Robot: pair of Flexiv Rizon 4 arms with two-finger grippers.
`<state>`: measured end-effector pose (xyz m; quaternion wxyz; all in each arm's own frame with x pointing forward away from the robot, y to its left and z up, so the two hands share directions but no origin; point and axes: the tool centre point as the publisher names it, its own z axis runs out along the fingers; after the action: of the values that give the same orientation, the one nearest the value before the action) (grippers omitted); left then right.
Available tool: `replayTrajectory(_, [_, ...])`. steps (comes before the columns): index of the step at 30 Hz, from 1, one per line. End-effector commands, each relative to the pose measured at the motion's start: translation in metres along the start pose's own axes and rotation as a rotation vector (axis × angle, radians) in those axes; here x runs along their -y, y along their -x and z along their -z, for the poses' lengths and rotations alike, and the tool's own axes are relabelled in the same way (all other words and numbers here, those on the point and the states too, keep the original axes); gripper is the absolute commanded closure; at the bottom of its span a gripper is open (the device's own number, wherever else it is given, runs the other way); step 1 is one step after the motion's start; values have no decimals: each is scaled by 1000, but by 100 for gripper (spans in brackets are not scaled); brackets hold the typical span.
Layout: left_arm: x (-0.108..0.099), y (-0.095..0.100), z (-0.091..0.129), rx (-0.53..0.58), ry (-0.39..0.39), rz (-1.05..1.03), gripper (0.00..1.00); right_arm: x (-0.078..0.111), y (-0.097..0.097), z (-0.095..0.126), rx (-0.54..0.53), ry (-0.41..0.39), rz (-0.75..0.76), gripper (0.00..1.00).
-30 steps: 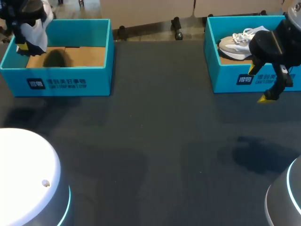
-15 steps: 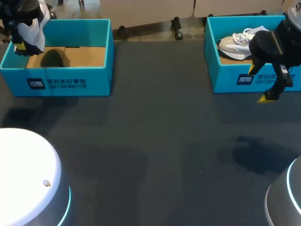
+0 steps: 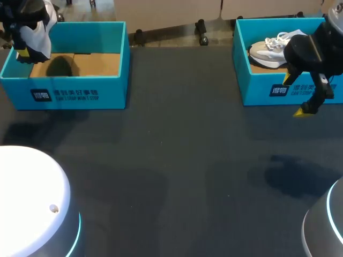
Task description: Take the shoe out of the shoebox, open the shoe tongue, remove and reinsert the insole, then place the shoe into the shoebox
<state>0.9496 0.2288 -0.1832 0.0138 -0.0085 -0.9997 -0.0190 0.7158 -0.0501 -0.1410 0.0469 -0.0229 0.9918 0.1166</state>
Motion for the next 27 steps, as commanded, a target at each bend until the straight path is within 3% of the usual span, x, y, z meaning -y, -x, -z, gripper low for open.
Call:
replayTrajectory(1, [0, 0, 1, 1, 0, 0, 100, -1, 2, -1, -4, -3, -1, 0])
replayTrajectory(16, [0, 2, 0, 11, 19, -39, 100, -1, 2, -1, -4, -3, -1, 0])
replayTrajectory(27, [-27, 18, 4, 10, 14, -81, 100, -1, 2, -1, -4, -3, -1, 0])
